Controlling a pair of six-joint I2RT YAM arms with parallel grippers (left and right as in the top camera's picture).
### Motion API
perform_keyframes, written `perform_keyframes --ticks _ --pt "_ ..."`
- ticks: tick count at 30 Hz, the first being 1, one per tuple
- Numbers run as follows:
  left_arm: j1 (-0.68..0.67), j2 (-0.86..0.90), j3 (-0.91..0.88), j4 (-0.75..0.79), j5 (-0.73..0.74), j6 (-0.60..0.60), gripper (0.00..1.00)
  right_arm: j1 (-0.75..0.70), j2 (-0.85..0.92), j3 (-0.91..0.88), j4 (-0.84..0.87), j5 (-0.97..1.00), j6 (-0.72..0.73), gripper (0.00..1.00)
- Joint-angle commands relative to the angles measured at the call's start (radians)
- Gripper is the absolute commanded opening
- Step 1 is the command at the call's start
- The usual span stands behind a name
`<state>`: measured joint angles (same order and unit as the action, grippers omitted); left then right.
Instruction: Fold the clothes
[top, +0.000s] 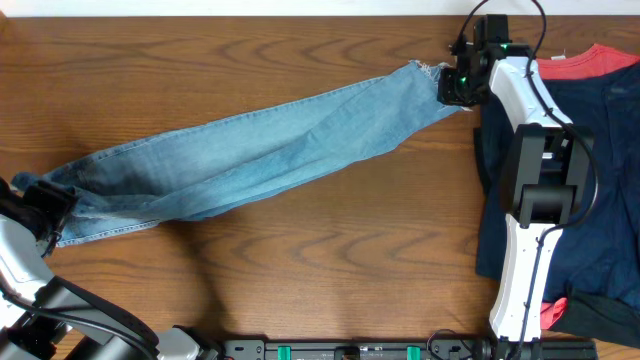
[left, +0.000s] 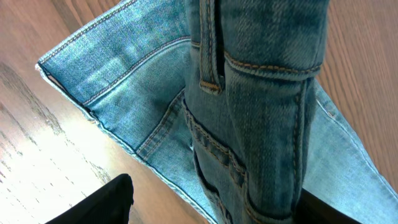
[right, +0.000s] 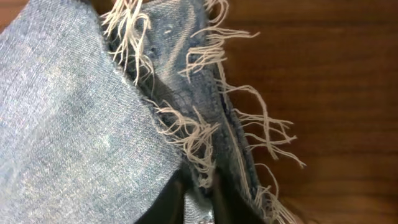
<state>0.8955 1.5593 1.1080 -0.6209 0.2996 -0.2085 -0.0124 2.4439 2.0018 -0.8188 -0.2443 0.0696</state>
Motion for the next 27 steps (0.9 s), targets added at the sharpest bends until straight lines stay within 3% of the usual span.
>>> perform_keyframes --ticks 1,6,18,27 --pt "-0.003 0.012 0.006 0.000 -0.016 0.010 0.70 0.004 0.042 0.000 -0.008 -0.052 -0.004 0.07" --pt "-0.003 0.012 0.007 0.000 -0.017 0.010 0.70 -0.006 0.000 0.000 -0.008 -0.052 -0.005 0.01" --pt "-0.003 0.018 0.006 -0.001 -0.024 0.010 0.70 -0.007 -0.137 0.001 0.045 -0.219 -0.093 0.01" --pt "-0.003 0.085 0.006 -0.005 -0.023 0.009 0.70 -0.046 -0.143 0.000 0.169 -0.086 0.035 0.01"
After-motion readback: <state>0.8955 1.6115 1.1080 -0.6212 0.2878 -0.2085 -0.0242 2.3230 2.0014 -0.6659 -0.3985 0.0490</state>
